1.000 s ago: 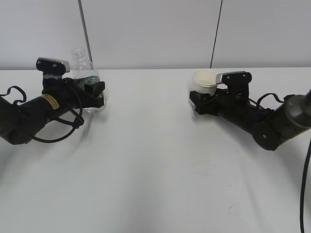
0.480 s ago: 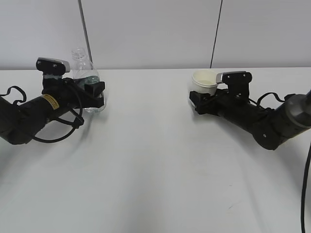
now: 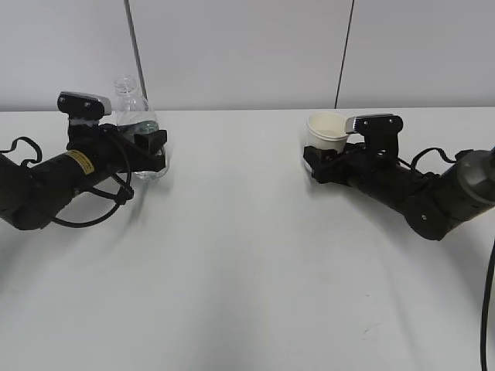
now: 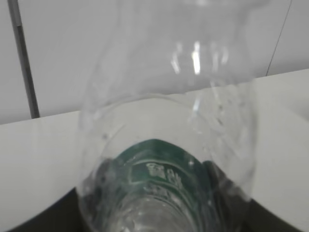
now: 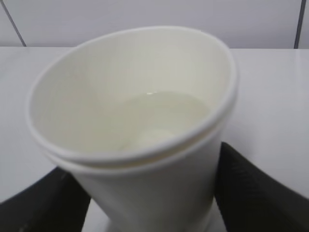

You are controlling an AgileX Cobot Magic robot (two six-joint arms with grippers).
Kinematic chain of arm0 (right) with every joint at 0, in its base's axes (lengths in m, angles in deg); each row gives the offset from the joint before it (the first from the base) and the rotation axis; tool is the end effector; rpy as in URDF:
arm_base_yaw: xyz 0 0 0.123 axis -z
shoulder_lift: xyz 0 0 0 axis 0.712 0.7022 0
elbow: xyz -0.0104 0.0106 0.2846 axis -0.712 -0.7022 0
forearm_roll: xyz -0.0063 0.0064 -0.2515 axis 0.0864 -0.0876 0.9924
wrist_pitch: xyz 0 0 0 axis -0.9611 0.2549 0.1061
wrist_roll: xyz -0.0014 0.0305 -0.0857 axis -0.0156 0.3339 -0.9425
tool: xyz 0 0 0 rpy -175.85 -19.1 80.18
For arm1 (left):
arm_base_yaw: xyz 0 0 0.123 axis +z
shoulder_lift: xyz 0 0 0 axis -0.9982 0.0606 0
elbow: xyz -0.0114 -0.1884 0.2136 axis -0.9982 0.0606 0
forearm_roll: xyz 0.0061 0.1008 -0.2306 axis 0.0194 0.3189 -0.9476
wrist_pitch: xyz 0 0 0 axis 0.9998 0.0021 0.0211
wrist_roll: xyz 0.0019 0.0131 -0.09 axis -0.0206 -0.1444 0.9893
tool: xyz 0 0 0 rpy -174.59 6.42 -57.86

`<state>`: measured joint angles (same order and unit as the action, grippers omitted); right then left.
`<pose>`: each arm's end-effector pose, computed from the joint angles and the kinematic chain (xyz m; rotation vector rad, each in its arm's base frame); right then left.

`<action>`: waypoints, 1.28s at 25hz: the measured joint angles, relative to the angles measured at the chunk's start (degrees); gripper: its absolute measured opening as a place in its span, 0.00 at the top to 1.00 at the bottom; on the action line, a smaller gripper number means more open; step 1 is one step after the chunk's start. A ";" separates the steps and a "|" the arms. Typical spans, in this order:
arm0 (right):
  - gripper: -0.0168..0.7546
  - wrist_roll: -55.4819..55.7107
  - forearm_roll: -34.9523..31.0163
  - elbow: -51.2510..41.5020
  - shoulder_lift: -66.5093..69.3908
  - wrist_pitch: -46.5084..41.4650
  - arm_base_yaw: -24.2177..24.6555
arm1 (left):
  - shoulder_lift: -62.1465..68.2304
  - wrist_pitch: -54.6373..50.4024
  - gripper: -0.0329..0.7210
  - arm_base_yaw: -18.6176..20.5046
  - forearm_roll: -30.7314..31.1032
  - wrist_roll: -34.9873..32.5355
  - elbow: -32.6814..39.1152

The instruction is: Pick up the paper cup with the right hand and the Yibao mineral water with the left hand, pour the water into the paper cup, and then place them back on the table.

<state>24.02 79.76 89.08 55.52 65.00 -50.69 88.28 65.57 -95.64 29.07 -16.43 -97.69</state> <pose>0.4383 0.0647 0.0585 -0.2074 1.8313 0.3588 0.4187 -0.0995 0.0931 0.3989 1.6976 -0.4293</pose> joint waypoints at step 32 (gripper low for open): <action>0.13 3.37 3.68 -4.84 -3.35 -1.07 0.00 | 0.00 0.00 0.50 0.00 0.00 0.00 0.00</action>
<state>27.39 83.45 84.24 52.17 63.93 -50.69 88.28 65.57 -95.64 29.07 -16.43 -97.69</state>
